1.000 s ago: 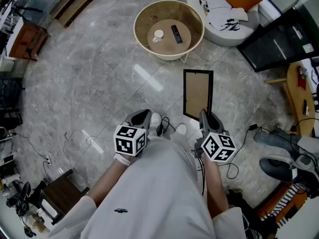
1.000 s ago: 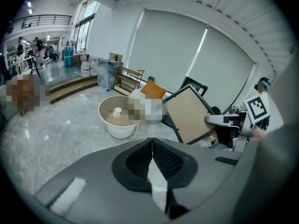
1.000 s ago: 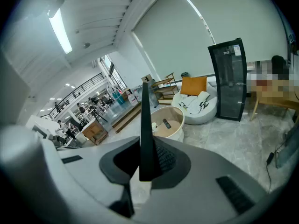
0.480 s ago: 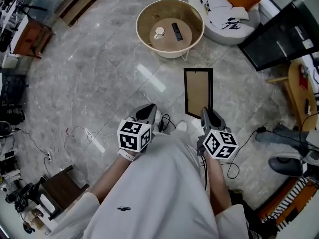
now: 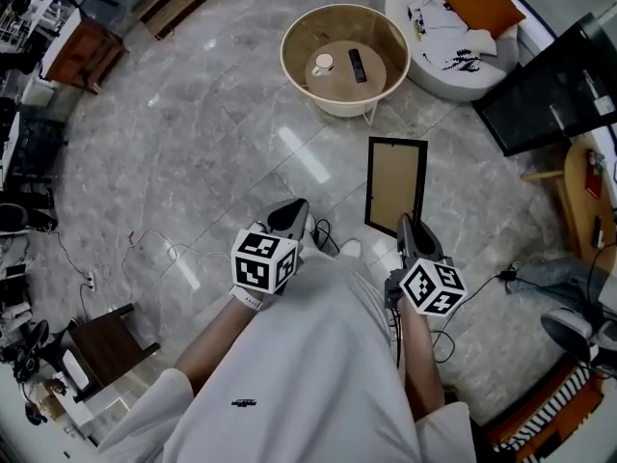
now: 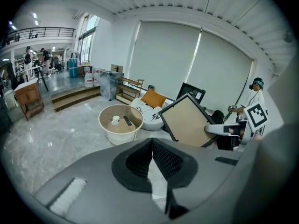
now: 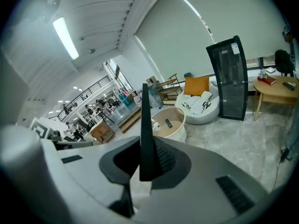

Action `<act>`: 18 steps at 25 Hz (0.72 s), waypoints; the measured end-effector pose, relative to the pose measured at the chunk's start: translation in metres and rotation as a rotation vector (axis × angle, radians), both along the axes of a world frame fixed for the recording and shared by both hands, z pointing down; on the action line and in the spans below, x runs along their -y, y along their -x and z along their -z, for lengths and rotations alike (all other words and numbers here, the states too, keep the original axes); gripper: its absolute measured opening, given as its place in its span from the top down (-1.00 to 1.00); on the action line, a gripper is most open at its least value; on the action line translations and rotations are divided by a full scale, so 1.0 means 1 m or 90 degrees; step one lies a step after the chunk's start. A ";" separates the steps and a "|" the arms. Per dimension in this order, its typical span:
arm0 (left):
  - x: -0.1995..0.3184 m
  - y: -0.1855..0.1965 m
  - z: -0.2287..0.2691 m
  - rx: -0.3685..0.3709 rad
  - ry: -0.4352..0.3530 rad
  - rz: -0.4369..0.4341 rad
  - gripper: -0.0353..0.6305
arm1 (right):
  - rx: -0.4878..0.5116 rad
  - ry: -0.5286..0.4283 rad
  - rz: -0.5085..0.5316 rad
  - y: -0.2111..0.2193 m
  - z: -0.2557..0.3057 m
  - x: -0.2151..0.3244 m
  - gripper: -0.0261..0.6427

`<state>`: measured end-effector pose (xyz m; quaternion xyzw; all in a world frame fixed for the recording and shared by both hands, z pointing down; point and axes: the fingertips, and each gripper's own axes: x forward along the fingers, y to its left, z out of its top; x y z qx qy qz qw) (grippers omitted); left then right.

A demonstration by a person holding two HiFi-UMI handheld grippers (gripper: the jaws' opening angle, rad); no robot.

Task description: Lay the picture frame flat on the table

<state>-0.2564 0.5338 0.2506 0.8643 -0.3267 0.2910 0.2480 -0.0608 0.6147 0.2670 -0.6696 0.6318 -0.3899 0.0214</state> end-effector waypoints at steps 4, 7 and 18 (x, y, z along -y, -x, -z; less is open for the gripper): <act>-0.007 -0.014 0.004 -0.007 -0.019 0.002 0.88 | 0.002 -0.017 -0.006 -0.016 0.005 -0.007 0.81; -0.008 -0.024 0.006 -0.013 -0.023 -0.002 0.88 | -0.002 -0.019 -0.009 -0.024 0.005 -0.014 0.81; 0.060 -0.068 -0.001 -0.028 -0.029 -0.035 0.88 | -0.002 -0.019 -0.040 -0.064 -0.003 0.044 0.81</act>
